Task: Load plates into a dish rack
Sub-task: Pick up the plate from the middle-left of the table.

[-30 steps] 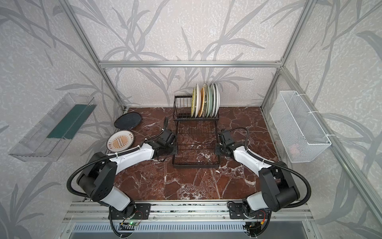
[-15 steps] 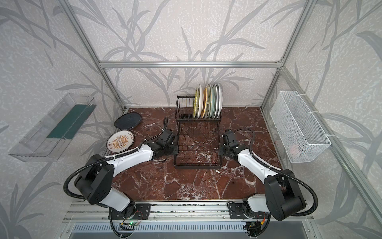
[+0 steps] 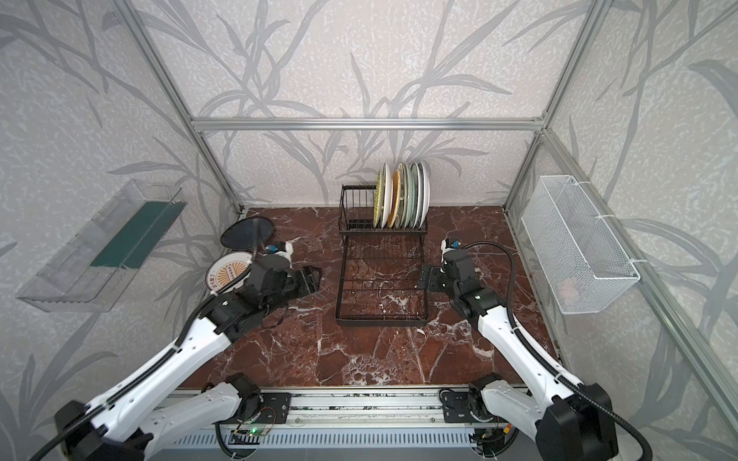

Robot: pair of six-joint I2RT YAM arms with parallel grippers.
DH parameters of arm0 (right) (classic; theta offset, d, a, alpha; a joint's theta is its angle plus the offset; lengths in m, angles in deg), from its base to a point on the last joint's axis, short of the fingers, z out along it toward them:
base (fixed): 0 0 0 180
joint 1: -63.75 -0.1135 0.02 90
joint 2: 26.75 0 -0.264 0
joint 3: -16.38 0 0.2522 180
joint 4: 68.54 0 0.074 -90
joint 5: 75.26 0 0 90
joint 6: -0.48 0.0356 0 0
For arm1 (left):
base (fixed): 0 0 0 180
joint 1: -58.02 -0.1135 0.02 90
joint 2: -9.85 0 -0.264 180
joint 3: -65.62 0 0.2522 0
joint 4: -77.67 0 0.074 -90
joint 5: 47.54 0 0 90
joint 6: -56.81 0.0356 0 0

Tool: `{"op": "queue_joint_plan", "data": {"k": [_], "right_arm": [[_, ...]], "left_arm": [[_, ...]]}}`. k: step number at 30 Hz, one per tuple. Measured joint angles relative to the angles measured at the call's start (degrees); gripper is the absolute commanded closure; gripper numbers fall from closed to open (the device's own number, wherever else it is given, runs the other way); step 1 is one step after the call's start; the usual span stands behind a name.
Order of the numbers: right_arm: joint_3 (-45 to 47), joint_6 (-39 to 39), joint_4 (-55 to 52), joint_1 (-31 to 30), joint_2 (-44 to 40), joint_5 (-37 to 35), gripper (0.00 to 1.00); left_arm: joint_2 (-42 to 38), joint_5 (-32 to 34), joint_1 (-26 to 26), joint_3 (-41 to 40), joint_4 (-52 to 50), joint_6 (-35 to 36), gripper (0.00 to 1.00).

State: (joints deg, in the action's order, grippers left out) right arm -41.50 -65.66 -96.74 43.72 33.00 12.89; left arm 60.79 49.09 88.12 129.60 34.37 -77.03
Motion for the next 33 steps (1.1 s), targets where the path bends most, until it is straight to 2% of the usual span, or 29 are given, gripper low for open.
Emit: {"op": "queue_joint_plan", "data": {"k": [3, 7, 12, 17, 23, 28, 33], "right_arm": [[0.6, 1.6, 1.7, -0.2, -2.0, 3.1, 0.01], [2.1, 2.8, 5.1, -3.5, -2.6, 6.2, 0.01], [2.3, 2.7, 10.8, -11.1, 0.1, 10.6, 0.01], [2.6, 4.0, 17.4, -15.3, 4.1, 14.6, 0.01], [3.3, 5.4, 20.9, -18.3, 5.9, 17.2, 0.01], [3.9, 5.5, 21.9, -18.6, 5.8, 18.4, 0.01], [4.3, 5.4, 21.8, -18.6, 4.6, 18.5, 0.01]], "left_arm": [[-8.5, -0.9, -6.9, -3.5, -2.8, -3.7, 0.16], [-18.0, -3.6, -17.6, -10.7, -4.3, -9.8, 0.13], [-18.8, -9.5, -28.7, -19.3, 2.4, -18.0, 0.15], [-10.3, -14.4, -39.1, -27.2, 16.9, -25.9, 0.18], [4.0, -15.8, -47.8, -32.4, 36.8, -32.1, 0.23], [16.9, -16.2, -53.1, -34.2, 52.2, -35.9, 0.26], [28.9, -17.0, -55.5, -34.2, 66.3, -38.9, 0.31]]}}
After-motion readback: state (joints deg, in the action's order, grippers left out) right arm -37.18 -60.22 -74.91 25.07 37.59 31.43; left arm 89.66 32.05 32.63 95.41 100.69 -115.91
